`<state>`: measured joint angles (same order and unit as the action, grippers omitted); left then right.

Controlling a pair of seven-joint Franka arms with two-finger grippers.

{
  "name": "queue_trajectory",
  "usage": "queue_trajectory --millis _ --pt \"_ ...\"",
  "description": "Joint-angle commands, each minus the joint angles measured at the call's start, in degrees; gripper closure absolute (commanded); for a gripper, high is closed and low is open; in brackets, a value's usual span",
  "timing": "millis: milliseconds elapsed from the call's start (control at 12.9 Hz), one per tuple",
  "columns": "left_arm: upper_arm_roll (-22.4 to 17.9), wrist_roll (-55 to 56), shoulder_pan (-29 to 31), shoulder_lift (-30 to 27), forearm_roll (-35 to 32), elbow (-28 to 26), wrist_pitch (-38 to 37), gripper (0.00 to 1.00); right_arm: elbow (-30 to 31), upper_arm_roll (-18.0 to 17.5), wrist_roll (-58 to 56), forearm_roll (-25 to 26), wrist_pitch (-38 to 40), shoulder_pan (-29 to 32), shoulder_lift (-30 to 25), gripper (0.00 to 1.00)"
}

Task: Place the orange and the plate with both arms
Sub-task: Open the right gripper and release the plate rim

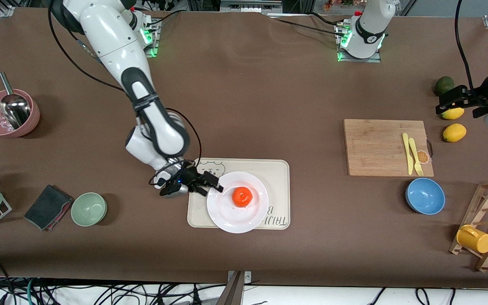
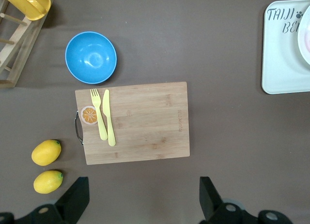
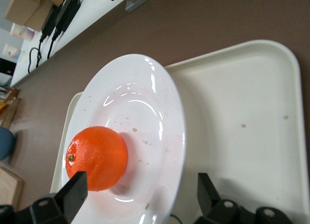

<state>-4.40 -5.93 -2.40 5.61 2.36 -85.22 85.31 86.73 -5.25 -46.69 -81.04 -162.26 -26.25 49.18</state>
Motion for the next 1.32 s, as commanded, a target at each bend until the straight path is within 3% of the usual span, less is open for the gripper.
queue_trajectory --millis 0,155,389,700,855,1244 --pt "0.2 -1.1 0.1 0.2 -1.0 1.2 -1.0 0.00 1.1 0.4 0.5 7.8 -7.0 -3.4 -0.8 0.00" --pt "0.2 -1.1 0.1 0.2 -1.0 1.2 -1.0 0.00 2.5 1.0 -0.8 10.4 -17.9 -6.9 -0.9 0.00" --pt "0.2 -2.0 0.1 0.3 -1.0 1.2 -1.0 0.00 2.5 1.6 -3.5 17.8 -16.3 -6.7 -1.4 0.00" --pt "0.1 -4.9 0.2 0.3 -1.0 1.2 -1.0 0.00 1.7 8.4 -3.8 26.2 -3.4 -6.6 -3.4 0.00" --pt "0.0 -4.9 0.2 0.3 -1.0 1.2 -1.0 0.00 1.0 11.3 -3.5 34.2 2.4 -6.6 -4.5 0.00" --pt "0.3 -5.0 -0.8 0.4 -4.8 1.2 -0.9 0.00 0.4 19.6 -3.2 46.5 22.0 -7.1 -9.4 0.00"
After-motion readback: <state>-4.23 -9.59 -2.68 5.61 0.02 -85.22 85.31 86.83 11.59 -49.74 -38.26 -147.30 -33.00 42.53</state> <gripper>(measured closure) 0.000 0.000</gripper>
